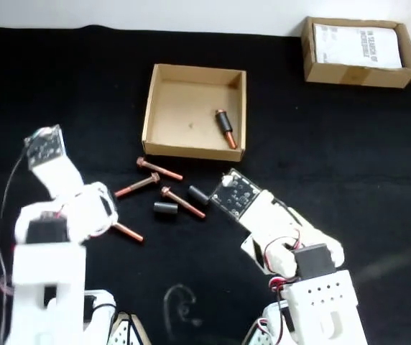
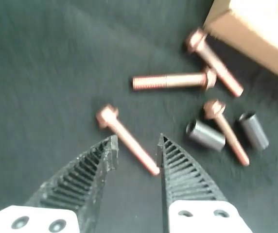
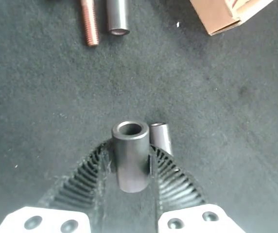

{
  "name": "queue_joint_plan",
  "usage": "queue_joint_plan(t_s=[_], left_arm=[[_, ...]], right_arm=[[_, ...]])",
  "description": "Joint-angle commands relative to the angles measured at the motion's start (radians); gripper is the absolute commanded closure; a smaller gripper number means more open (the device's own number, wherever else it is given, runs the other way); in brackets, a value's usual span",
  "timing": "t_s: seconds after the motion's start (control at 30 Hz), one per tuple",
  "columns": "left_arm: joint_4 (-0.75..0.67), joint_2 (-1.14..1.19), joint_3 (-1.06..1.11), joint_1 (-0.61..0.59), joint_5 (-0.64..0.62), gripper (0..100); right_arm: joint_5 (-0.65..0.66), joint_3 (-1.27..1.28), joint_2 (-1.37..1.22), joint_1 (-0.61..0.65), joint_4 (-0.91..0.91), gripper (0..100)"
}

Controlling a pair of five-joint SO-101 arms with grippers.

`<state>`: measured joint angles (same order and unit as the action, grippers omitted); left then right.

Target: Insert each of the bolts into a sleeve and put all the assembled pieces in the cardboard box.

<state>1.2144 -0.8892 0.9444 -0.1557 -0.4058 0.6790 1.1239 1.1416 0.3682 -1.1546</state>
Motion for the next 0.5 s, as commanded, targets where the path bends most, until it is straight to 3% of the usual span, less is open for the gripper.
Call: queue_joint_plan(t_s=[0.0,0.2,0.47], left_arm=[[0.109,0.246,-0.179,0.039,-0.064,85],[0.264,0.533,-0.389,0.041,-0.100,85],[0.267,0.730,-0.512,0.042,-0.201,86]], right_arm=[[0.014,0.038,0.021,-0.012,0.071,99.1],[0.014,0.082,0.019,-0.012,0.117,99.1],[0.018,0.082,0.019,-0.013,0.139,99.1]])
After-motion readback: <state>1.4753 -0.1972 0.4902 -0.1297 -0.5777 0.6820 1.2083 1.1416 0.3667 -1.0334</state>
